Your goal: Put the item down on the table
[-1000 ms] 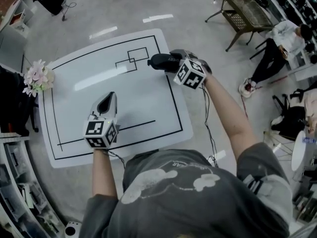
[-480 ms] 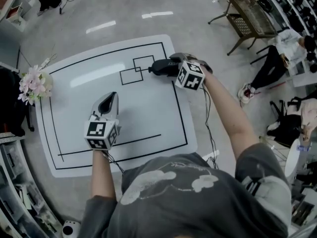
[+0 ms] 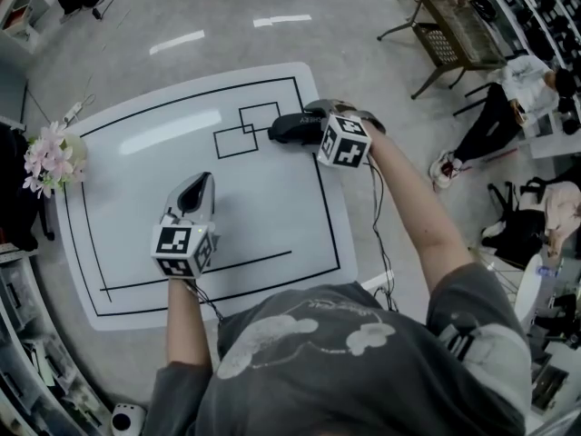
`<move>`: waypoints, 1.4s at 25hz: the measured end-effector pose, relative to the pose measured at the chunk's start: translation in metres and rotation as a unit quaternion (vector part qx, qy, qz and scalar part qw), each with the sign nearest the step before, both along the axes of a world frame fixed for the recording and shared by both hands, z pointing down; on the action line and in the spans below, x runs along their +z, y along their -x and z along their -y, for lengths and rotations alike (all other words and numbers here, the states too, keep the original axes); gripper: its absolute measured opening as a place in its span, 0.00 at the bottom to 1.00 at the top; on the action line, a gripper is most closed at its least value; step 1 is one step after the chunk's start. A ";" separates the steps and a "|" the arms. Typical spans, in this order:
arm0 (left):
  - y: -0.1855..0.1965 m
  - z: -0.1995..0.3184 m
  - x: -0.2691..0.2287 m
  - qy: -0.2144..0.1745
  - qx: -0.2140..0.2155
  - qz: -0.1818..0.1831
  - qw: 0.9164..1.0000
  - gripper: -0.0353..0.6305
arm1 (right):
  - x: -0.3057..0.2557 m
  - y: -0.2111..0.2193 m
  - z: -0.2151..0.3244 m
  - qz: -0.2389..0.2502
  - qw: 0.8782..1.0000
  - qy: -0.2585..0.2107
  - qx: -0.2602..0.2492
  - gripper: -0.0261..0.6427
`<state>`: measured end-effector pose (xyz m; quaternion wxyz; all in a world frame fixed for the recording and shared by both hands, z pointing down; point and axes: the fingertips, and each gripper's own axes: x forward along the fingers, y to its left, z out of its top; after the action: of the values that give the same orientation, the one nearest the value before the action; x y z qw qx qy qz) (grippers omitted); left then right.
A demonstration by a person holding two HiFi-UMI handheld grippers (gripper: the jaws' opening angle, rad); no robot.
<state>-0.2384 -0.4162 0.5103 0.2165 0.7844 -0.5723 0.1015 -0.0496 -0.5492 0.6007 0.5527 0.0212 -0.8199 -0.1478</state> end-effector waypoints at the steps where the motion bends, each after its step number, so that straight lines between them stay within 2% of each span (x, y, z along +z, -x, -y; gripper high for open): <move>1: -0.001 0.000 0.000 0.000 0.000 -0.001 1.000 0.06 | 0.000 0.000 0.000 0.000 1.000 -0.002 0.000 0.55; 6: -0.004 -0.006 -0.001 0.000 0.000 0.001 1.000 0.06 | -0.003 0.000 -0.001 0.009 1.000 -0.005 0.009 0.55; 11: -0.006 -0.012 -0.007 -0.005 -0.004 0.005 1.000 0.06 | -0.014 0.000 -0.003 0.042 0.998 0.007 0.045 0.59; 21: -0.022 -0.040 -0.033 -0.029 -0.006 0.018 0.999 0.06 | -0.052 -0.025 -0.030 0.094 0.992 -0.021 0.079 0.58; 28: -0.042 -0.070 -0.054 -0.050 -0.001 0.031 0.998 0.06 | -0.080 -0.045 -0.066 0.138 0.983 -0.045 0.111 0.51; 35: -0.072 -0.110 -0.072 -0.067 0.005 0.042 0.997 0.06 | -0.107 -0.062 -0.110 0.200 0.967 -0.047 0.151 0.38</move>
<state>-0.1665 -0.3059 0.4380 0.1391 0.7950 -0.5824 0.0969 0.0126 -0.4396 0.4935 0.3922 0.1995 -0.8931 -0.0935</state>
